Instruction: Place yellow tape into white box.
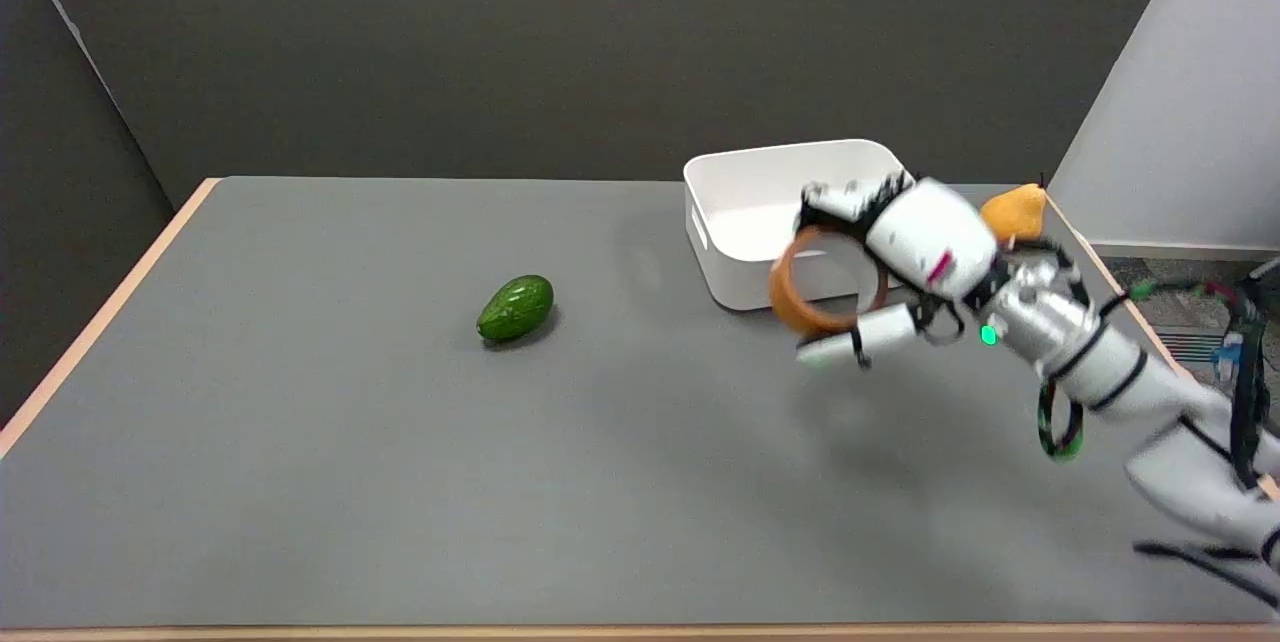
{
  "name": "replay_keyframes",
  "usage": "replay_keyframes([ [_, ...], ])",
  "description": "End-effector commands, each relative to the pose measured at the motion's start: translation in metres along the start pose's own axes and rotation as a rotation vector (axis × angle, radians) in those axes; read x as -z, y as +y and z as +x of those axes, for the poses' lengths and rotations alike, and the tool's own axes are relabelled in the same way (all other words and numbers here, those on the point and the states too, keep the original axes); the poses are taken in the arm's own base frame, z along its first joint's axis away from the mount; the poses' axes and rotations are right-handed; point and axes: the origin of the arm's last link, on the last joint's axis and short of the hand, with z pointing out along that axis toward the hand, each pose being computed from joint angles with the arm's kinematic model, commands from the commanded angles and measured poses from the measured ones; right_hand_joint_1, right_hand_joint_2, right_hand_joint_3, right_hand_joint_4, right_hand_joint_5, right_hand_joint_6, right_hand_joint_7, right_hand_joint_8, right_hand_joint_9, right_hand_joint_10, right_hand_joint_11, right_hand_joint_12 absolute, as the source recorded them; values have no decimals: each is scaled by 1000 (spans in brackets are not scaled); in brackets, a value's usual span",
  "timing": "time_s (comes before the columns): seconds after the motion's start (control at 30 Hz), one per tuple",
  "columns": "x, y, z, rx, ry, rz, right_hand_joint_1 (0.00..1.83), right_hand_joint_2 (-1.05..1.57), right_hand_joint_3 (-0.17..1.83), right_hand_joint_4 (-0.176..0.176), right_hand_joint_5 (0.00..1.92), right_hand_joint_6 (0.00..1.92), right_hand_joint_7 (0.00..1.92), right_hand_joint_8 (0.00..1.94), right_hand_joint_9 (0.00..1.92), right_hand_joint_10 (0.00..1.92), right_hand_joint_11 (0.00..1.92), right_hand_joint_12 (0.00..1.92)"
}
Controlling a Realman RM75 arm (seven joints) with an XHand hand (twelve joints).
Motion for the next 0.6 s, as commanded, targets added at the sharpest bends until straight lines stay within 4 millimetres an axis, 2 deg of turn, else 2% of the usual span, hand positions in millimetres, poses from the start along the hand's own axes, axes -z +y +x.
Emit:
replay_keyframes([
  [0.03, -110, 103, 56, 183, 0, -259, 1203, 1152, 214, -176, 577, 1457, 883, 1381, 870, 1369, 799, 1797],
  [0.1, -120, 109, 45, 170, -43, -274, 1203, 1151, 215, -176, 577, 1457, 883, 1382, 870, 1369, 799, 1797],
  [0.17, -129, 110, 25, 154, -109, -275, 1202, 1152, 215, -176, 577, 1457, 882, 1382, 870, 1369, 799, 1797],
  [0.33, -146, 105, -16, 128, -229, -265, 1202, 1153, 213, -176, 576, 1457, 882, 1384, 870, 1369, 800, 1798],
  [0.37, -148, 104, -19, 127, -238, -263, 1202, 1154, 211, -176, 575, 1457, 881, 1385, 870, 1369, 800, 1798],
  [0.53, -137, 113, -56, 43, -329, -346, 1202, 1157, 208, -176, 574, 1458, 880, 1387, 869, 1369, 802, 1800],
  [0.6, -133, 116, -62, 24, -343, -370, 1201, 1159, 205, -176, 573, 1458, 879, 1389, 870, 1370, 802, 1801],
])
